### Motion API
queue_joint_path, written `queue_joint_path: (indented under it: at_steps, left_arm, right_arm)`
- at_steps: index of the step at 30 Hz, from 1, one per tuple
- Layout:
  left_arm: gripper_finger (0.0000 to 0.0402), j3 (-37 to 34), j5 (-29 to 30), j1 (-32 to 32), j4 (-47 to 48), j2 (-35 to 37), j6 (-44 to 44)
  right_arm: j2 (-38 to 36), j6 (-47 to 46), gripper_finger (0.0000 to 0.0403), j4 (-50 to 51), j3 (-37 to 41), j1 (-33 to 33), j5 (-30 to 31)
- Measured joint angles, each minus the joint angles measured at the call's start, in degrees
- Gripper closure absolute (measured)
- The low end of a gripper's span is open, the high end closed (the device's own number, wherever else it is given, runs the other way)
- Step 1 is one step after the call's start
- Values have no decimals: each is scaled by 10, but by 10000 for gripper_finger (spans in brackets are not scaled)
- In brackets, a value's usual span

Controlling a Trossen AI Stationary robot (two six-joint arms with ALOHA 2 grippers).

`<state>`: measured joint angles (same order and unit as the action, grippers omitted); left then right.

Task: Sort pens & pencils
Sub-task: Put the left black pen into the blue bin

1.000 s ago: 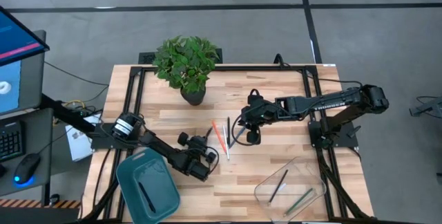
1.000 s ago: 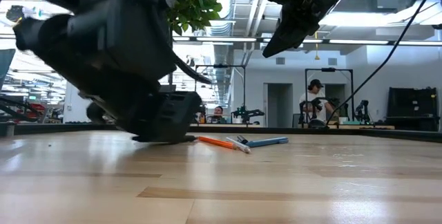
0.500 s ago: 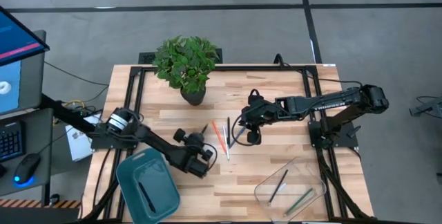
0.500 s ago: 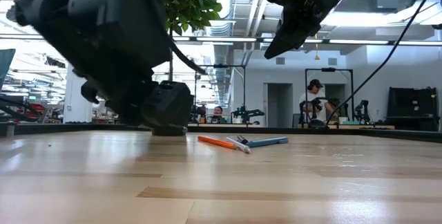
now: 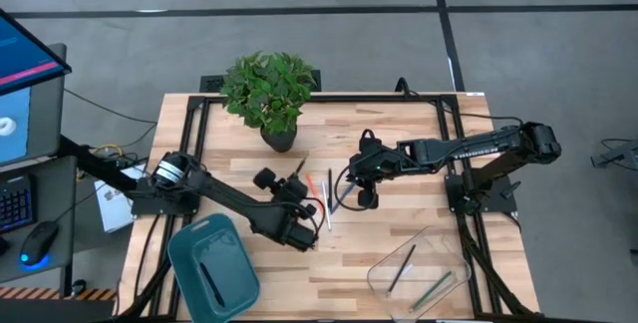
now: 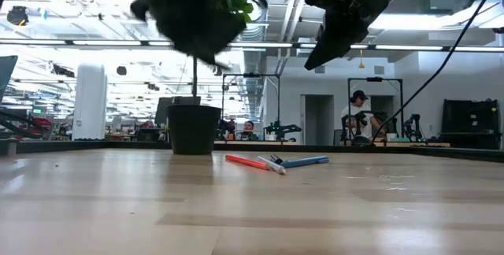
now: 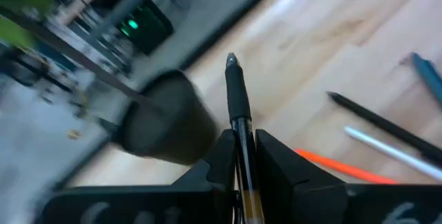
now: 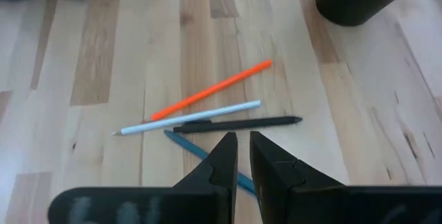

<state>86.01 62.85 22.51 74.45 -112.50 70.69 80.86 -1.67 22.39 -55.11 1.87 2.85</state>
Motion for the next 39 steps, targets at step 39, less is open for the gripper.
queue_joint_path:
  at_steps: [39]
  left_arm:
    - [375, -355, -125, 581, -242, 500, 80]
  right_arm:
    - [0, -44, 340, -55, 0, 29, 0]
